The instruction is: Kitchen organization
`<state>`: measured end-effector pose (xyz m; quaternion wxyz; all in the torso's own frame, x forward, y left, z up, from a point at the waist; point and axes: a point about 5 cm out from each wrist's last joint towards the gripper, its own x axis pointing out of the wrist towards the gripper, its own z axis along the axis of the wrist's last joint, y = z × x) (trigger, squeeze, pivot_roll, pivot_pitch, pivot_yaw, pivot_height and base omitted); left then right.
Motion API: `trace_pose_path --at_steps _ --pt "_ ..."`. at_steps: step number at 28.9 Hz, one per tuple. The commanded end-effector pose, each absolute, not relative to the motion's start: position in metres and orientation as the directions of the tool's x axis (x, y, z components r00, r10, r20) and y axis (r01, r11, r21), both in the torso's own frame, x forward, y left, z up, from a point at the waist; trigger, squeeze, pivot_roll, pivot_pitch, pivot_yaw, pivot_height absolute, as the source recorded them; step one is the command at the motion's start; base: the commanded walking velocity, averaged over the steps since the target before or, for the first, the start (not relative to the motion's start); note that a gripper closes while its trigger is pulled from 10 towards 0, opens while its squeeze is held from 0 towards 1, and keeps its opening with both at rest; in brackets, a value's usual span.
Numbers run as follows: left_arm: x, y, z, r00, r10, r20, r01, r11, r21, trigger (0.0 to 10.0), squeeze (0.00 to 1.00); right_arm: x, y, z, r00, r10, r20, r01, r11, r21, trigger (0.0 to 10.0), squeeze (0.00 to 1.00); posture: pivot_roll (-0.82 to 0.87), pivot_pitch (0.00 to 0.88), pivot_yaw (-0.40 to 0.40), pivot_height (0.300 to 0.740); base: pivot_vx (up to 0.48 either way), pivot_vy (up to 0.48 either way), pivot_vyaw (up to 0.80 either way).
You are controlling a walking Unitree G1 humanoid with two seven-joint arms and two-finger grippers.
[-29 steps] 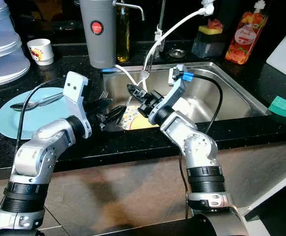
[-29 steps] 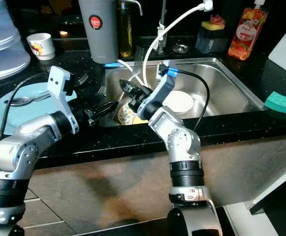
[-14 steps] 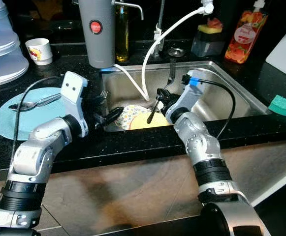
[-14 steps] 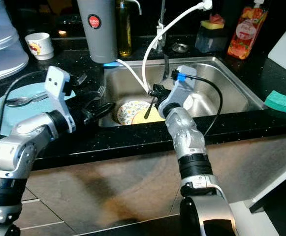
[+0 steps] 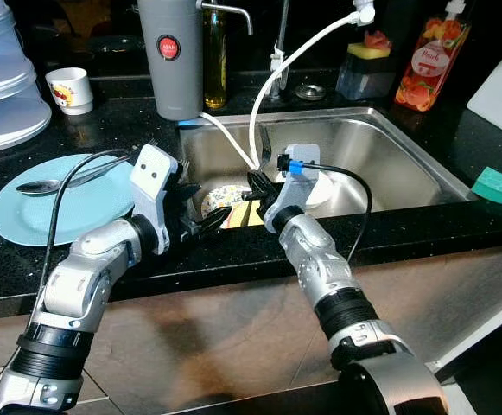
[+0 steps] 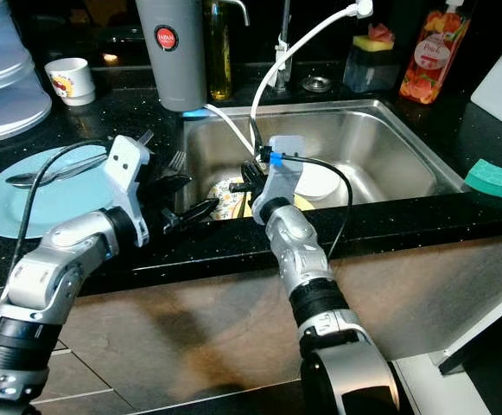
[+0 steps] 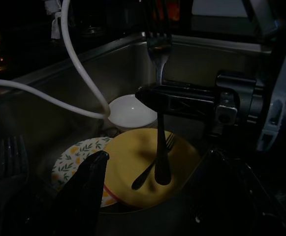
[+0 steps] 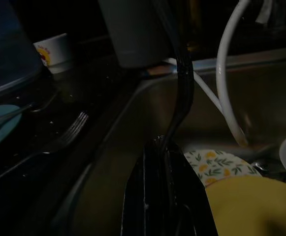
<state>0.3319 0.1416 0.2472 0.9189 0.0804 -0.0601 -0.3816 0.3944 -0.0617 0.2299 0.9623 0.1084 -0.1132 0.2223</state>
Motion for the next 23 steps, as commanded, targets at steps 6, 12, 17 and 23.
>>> trace_pose_path --at_steps 6,12,17,23 --pt "0.337 0.15 0.239 0.741 -0.671 -0.014 0.651 0.714 0.258 10.0 0.0 0.397 -0.061 0.226 0.879 0.405 0.25 -0.447 0.884 0.14 10.0 1.0 0.04 0.156 -0.022 0.74 0.0 0.0 0.0" --pt "0.341 0.153 0.243 0.77 -0.638 0.012 0.619 0.752 0.226 10.0 0.0 0.399 -0.065 0.226 0.891 0.378 0.25 -0.413 0.904 0.108 10.0 0.05 0.03 0.154 -0.021 0.74 0.0 0.0 0.0" --pt "0.347 0.161 0.254 0.813 -0.578 0.068 0.552 0.802 0.228 10.0 0.0 0.401 -0.067 0.231 0.89 0.368 0.268 -0.411 0.903 0.123 10.0 0.0 0.03 0.152 -0.022 0.74 0.0 0.0 0.0" --pt "0.366 0.209 0.272 0.95 -0.306 0.058 0.261 0.884 0.387 10.0 1.0 0.399 -0.064 0.24 0.858 0.412 0.307 -0.463 0.878 0.117 10.0 0.0 0.03 0.148 -0.023 0.74 0.0 0.0 0.0"
